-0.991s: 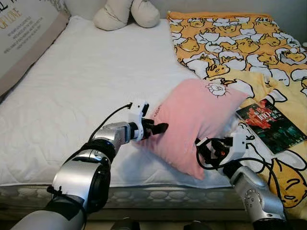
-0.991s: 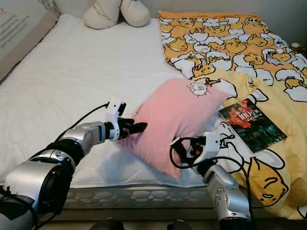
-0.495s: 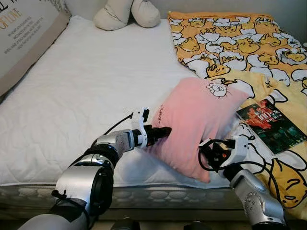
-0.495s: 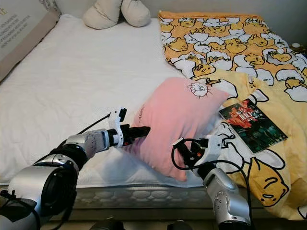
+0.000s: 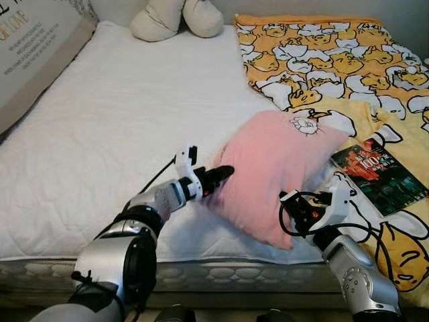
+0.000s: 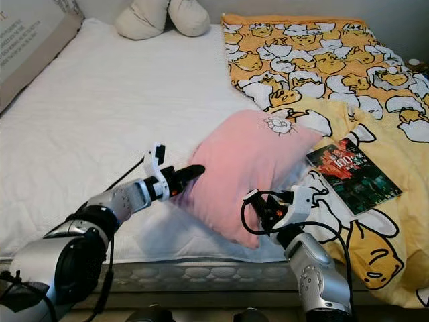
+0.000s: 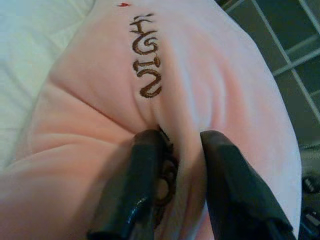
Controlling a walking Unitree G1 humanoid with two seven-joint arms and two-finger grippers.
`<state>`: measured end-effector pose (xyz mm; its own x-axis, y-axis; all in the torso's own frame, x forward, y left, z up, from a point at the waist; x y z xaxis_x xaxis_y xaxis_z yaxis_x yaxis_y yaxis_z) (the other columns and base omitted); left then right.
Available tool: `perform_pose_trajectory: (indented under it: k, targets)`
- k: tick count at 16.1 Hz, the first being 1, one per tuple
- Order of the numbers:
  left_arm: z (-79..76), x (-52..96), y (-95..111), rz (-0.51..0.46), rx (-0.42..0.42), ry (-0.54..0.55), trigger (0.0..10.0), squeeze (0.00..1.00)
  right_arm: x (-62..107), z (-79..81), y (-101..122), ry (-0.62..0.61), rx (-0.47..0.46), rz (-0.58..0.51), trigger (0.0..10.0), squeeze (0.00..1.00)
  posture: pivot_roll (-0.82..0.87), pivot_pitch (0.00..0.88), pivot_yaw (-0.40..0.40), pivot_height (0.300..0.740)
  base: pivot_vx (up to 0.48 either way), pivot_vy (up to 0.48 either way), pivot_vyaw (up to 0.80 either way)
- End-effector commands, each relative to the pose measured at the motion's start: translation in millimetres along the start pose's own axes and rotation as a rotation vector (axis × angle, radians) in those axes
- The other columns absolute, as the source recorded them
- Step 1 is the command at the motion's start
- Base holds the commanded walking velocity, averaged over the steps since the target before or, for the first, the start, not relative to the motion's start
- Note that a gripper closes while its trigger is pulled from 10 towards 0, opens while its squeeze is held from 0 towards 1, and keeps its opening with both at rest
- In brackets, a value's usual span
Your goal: Clean up the room
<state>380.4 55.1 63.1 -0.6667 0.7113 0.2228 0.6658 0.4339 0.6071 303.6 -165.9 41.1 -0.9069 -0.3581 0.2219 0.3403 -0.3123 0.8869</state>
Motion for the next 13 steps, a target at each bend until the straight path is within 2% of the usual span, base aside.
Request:
perform_pose_trajectory:
  k: [1,5,8,10,11,13]
  targets:
    - [-3.0,-0.3,8.9,-0.04,0.008,-0.01,0.0,0.0,-5.2,11.7,15.1,0.047,0.007,-0.047,0.0,0.0,-0.12,0.0,0.049,0.71,0.0,0.0,0.0]
    - [-10.0,5.1,31.4,-0.089,-0.026,-0.064,0.0,0.0,-8.6,23.6,35.3,0.083,0.048,-0.099,0.0,0.0,-0.12,0.0,0.052,0.71,0.0,0.0,0.0]
    - [-26.4,15.7,54.2,-0.09,-0.137,-0.179,0.0,0.0,-6.9,34.2,65.7,0.128,0.109,-0.165,0.0,0.0,-0.12,0.0,0.056,0.71,0.0,0.0,0.0]
    - [-29.6,22.2,55.0,-0.068,-0.197,-0.21,0.0,0.0,-7.1,35.6,77.6,0.133,0.152,-0.189,0.0,0.0,-0.11,0.0,0.056,0.71,0.0,0.0,0.0]
    - [-28.5,24.8,54.0,-0.063,-0.219,-0.207,0.0,0.0,-7.7,35.6,80.7,0.131,0.163,-0.196,0.0,0.0,-0.11,0.0,0.055,0.71,0.0,0.0,0.0]
    - [-22.2,33.2,54.4,-0.099,-0.33,-0.148,0.0,0.0,-10.4,33.8,87.3,0.104,0.214,-0.201,0.0,0.0,-0.1,0.0,0.053,0.71,0.0,0.0,0.0]
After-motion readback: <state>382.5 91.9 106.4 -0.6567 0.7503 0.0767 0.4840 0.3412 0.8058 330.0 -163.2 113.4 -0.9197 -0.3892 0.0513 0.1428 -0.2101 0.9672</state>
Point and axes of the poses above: a point about 5 cm out from each wrist's last joint towards the gripper, its own x axis pointing back from the gripper into the wrist, its own y axis along the axis of the wrist's last joint, z = x × y, the point moved 5 cm from there along -x, pointing out of the wrist towards the gripper, and after that the axes turned 4 degrees about x, right-handed, at the moved point
